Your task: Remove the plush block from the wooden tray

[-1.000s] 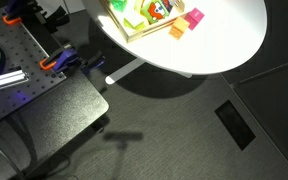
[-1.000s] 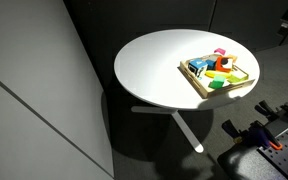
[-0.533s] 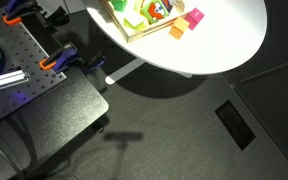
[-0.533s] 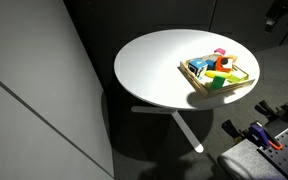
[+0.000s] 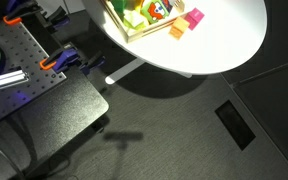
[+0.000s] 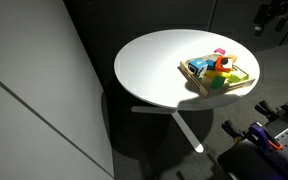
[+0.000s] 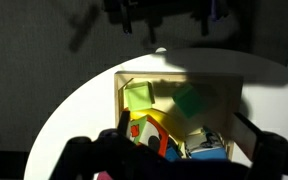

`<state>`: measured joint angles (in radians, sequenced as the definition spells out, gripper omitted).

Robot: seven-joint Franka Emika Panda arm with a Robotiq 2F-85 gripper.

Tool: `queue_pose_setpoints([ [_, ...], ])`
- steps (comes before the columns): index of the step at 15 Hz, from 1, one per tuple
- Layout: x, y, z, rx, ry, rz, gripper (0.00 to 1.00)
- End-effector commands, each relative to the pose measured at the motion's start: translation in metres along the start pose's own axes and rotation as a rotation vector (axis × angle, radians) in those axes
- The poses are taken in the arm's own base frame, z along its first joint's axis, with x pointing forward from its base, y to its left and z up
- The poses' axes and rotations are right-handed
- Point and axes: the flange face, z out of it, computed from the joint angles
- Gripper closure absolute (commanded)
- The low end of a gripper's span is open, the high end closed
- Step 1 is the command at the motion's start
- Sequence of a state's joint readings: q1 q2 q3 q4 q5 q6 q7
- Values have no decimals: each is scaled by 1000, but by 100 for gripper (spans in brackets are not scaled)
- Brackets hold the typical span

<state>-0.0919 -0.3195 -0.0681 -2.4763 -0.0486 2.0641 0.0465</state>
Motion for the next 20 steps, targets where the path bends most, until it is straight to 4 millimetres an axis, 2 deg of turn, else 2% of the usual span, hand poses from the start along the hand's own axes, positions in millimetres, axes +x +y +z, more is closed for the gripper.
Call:
queue_pose_setpoints([
  [1,24,13,3,1,7,-72,0],
  [3,32,17,5,2,10,-79,0],
  [4,19,11,10,5,2,-56,0],
  [11,28,16,12,3,-5,-58,0],
  [15,40,27,18,6,22,-46,0],
  [20,61,47,37,4,116,-14,0],
])
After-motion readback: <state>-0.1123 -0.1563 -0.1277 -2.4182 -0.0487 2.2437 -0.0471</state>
